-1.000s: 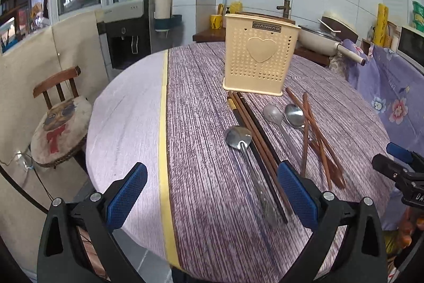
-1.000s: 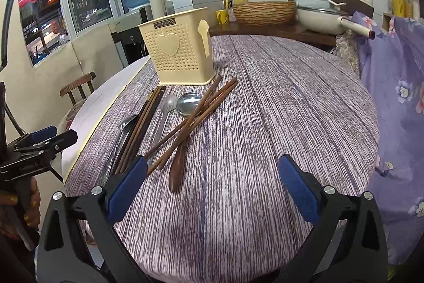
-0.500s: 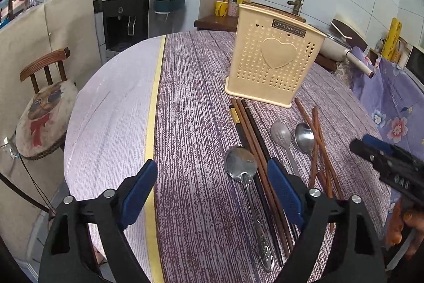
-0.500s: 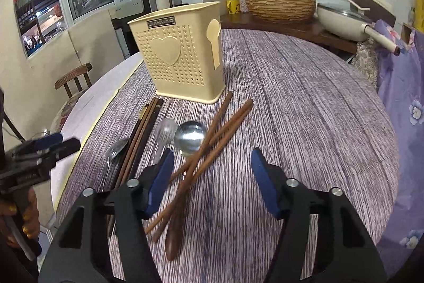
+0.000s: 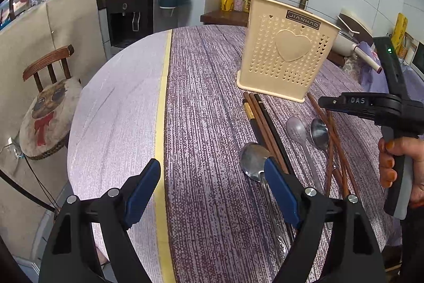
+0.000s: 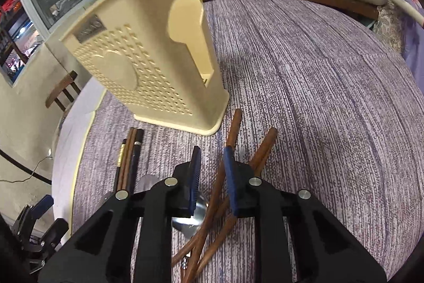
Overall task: Organize utensils
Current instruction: 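Reach the right tool to a brown wooden chopstick and close on it, then close the left tool on the large steel spoon while the right tool holds the chopstick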
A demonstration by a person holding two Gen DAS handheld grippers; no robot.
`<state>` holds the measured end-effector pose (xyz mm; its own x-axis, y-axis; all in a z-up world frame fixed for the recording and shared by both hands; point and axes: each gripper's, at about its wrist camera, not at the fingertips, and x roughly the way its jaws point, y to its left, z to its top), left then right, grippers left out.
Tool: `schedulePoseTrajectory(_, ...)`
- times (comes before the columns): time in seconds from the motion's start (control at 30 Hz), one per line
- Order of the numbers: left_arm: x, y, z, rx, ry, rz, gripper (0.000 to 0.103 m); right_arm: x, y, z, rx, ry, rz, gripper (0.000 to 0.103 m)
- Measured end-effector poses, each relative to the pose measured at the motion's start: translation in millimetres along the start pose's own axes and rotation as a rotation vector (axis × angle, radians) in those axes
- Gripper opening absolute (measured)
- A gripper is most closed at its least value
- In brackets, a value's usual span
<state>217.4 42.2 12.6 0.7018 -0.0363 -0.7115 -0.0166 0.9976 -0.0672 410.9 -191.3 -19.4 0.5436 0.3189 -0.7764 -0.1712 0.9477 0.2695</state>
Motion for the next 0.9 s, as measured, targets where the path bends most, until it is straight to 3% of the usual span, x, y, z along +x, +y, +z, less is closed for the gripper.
schedulePoseTrajectory(0.33,10.0,-11.2,-5.8,0.022,0.079,-0.073,0.074,24.3,0.3,3.1,-0.022,0.045,-0.075,0.015)
schedulePoseTrajectory(0.63,26.8,-35.3,-18.1,0.101,0.154,-0.045,0.059,25.7,-0.1,1.1,-0.027,0.052,-0.072,0.012)
schedulePoseTrajectory(0.7,34.5,-35.4,-17.1,0.084,0.182,-0.052,0.055,25.3,0.2,0.0,-0.027,0.050,-0.071,0.012)
schedulePoseTrajectory(0.9,48.9,-32.7,-3.7,0.051,0.209,-0.067,0.054,26.3,3.6,-2.8,-0.042,0.044,-0.077,0.012)
